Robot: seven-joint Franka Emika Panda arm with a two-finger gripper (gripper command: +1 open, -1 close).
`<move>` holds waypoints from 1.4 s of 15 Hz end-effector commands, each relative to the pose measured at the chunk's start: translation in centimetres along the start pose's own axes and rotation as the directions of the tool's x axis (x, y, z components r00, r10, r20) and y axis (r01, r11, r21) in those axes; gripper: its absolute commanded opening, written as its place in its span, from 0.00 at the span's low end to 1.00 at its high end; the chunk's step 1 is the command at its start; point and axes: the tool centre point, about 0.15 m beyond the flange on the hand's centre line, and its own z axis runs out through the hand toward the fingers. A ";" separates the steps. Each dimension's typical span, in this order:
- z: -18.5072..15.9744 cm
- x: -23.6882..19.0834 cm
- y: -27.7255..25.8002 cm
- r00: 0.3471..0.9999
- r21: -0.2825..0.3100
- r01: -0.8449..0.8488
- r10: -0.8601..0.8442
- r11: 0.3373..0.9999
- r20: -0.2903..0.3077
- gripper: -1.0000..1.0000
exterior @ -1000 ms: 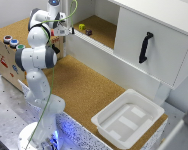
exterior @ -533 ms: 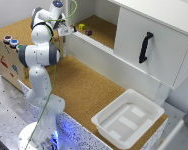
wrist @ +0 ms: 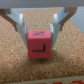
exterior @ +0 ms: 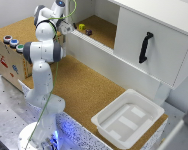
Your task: Place the pink object on top of the drawer
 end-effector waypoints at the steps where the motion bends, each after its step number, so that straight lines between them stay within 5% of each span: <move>1: -4.5 3.9 0.1 0.996 0.027 0.089 -0.089 0.996 -0.017 1.00; 6: -6.6 4.2 -1.1 0.992 0.009 0.105 -0.105 0.994 0.063 1.00; 14: -11.1 -0.9 -0.4 0.967 -0.112 -0.240 0.248 0.964 0.062 1.00; 18: -12.4 -6.1 1.4 0.861 -0.305 -0.462 0.504 0.833 0.069 1.00; 21: -13.6 -10.7 3.3 0.706 -0.443 -0.631 0.708 0.637 0.014 1.00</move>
